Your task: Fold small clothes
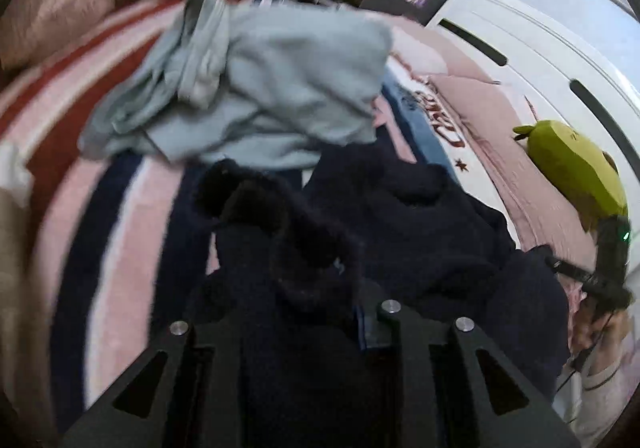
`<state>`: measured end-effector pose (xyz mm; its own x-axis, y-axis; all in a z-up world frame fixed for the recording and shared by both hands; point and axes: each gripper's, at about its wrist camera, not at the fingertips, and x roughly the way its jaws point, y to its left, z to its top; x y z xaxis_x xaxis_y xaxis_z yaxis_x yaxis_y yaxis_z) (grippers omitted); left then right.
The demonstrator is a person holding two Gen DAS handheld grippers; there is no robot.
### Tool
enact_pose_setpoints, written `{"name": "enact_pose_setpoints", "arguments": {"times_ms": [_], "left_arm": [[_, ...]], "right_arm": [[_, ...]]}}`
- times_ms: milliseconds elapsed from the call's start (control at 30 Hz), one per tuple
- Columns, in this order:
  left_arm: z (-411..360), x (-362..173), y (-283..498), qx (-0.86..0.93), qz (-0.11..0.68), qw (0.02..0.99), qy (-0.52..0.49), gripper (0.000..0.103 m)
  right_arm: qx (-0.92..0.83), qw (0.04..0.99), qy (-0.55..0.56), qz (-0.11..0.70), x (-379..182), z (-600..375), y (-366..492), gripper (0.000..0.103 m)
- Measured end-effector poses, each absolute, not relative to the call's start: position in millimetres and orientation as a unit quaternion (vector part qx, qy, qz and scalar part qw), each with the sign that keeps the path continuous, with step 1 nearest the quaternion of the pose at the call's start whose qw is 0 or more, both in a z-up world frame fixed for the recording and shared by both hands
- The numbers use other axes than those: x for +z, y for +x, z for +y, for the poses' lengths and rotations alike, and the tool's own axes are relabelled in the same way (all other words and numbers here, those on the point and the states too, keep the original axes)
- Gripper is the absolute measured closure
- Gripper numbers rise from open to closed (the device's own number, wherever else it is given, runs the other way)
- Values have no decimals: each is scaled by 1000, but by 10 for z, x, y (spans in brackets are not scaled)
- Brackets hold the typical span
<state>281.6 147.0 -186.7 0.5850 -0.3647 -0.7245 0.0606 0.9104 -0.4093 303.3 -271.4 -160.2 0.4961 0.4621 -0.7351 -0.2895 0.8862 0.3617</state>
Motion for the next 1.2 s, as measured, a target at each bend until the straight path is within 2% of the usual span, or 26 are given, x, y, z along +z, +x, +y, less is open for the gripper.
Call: {"name": "enact_pose_setpoints", "arguments": {"times_ms": [33, 100, 133, 167, 200, 233, 267, 333, 400, 500, 633, 767, 833, 900, 933, 967, 1000, 1033, 1067, 1133, 1200], "left_arm": [[1480, -1876, 2818, -127, 440, 870, -180, 79], [1523, -1841, 2768, -147, 446, 862, -192, 70], [1533, -1784, 2696, -163, 450, 856, -197, 60], [1512, -1730, 2647, -174, 451, 853, -197, 42], [1494, -1633, 2536, -186, 446, 855, -191, 33], [1483, -1534, 2419, -184, 434, 864, -176, 21], [1465, -1445, 2315, -183, 424, 873, -158, 19], [1449, -1290, 2105, -181, 414, 883, -127, 19], [1495, -1193, 1930, -182, 412, 885, -118, 18], [1476, -1185, 1717, -199, 420, 879, -107, 17], [1368, -1460, 1613, -190, 449, 867, -104, 17], [1156, -1685, 1560, -192, 468, 857, -98, 16], [1100, -1697, 1535, -187, 466, 860, -88, 17], [1087, -1681, 1536, -177, 463, 865, -82, 20], [1083, -1654, 1538, -166, 462, 868, -70, 40], [1070, -1625, 1532, -150, 461, 873, -51, 65], [1052, -1595, 1520, -139, 456, 878, -32, 73], [1030, -1541, 1484, -141, 446, 884, -17, 82], [1032, -1505, 1466, -146, 441, 885, -18, 86], [1055, -1409, 1445, -153, 430, 889, -22, 87], [1080, -1324, 1450, -155, 419, 894, -21, 88]], "right_arm": [[220, 856, 91, 460, -1652, -2689, 3064, 97], [227, 852, 76, 465, -1662, -2658, 3036, 96], [230, 852, 65, 465, -1634, -2650, 3000, 93], [236, 851, 55, 466, -1601, -2646, 2971, 83], [242, 849, 47, 467, -1553, -2656, 2920, 75], [246, 849, 40, 466, -1503, -2665, 2868, 57], [250, 852, 23, 460, -1425, -2666, 2773, 42], [240, 867, -29, 436, -1270, -2640, 2553, 34], [227, 882, -87, 403, -1078, -2590, 2275, 33], [269, 883, -113, 369, -924, -2473, 1935, 25], [310, 862, -172, 363, -1078, -2115, 1594, 24], [300, 839, -240, 386, -1567, -1734, 1510, 24], [281, 839, -283, 370, -1710, -1608, 1460, 25], [237, 850, -313, 351, -1743, -1579, 1466, 35], [224, 856, -313, 345, -1709, -1599, 1490, 49], [231, 859, -298, 347, -1653, -1641, 1516, 57], [241, 861, -279, 351, -1585, -1691, 1538, 61], [247, 864, -264, 350, -1510, -1739, 1541, 72], [258, 866, -247, 350, -1418, -1807, 1553, 82], [266, 867, -227, 355, -1326, -1887, 1590, 93], [273, 870, -207, 355, -1209, -1963, 1610, 98]]}}
